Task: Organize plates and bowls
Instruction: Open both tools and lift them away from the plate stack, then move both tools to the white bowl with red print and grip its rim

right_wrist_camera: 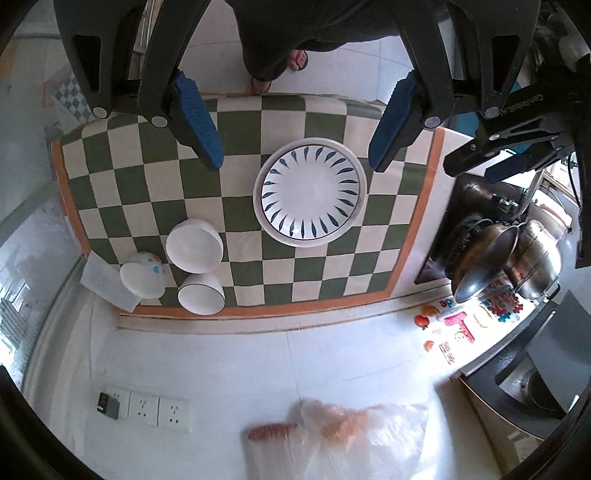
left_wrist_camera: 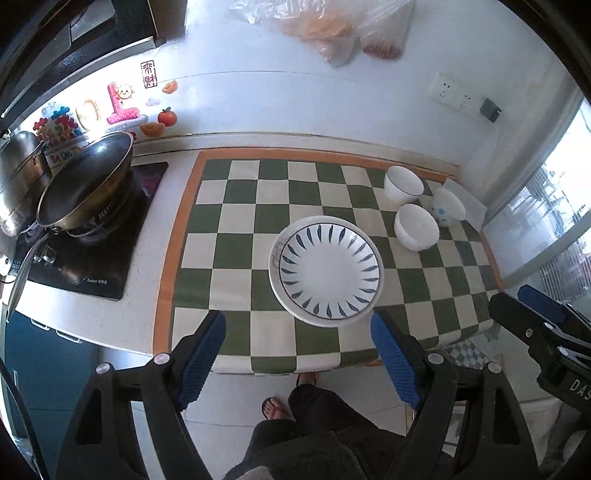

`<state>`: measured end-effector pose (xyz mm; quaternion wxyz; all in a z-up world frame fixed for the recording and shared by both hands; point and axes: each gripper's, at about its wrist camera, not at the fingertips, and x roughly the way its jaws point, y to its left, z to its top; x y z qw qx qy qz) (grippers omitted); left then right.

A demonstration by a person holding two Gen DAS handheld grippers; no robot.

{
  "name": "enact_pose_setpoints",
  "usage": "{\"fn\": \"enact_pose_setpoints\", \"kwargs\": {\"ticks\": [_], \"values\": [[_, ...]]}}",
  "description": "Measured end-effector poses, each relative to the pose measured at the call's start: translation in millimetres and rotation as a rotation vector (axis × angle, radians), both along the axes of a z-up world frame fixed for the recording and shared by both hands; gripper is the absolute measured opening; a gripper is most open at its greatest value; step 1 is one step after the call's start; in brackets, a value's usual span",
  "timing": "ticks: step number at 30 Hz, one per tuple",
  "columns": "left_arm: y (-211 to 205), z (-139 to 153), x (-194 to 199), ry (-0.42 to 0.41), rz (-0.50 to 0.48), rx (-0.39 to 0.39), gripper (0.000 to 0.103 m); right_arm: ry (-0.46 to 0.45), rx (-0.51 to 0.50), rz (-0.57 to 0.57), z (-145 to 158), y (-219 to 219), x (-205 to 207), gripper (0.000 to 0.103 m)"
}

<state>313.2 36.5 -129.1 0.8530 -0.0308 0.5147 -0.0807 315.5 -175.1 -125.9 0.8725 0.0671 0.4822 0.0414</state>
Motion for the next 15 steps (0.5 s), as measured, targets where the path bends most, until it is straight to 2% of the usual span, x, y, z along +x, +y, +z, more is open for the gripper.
{"fn": "enact_pose_setpoints", "kwargs": {"ticks": [7,12,15], "values": [[-11,-7,0,0.000,-0.004,0.007,0.080,0.001,0.071,-0.044,-1,-17,-15,0.083],[-34,-14,26,0.000,0.014,-0.016,0.080,0.027,0.114,-0.127,-17,-66,5,0.083],[-59,-22,55,0.012,0.013,-0.030,0.080,0.046,0.137,-0.179,-34,-101,27,0.083]]}}
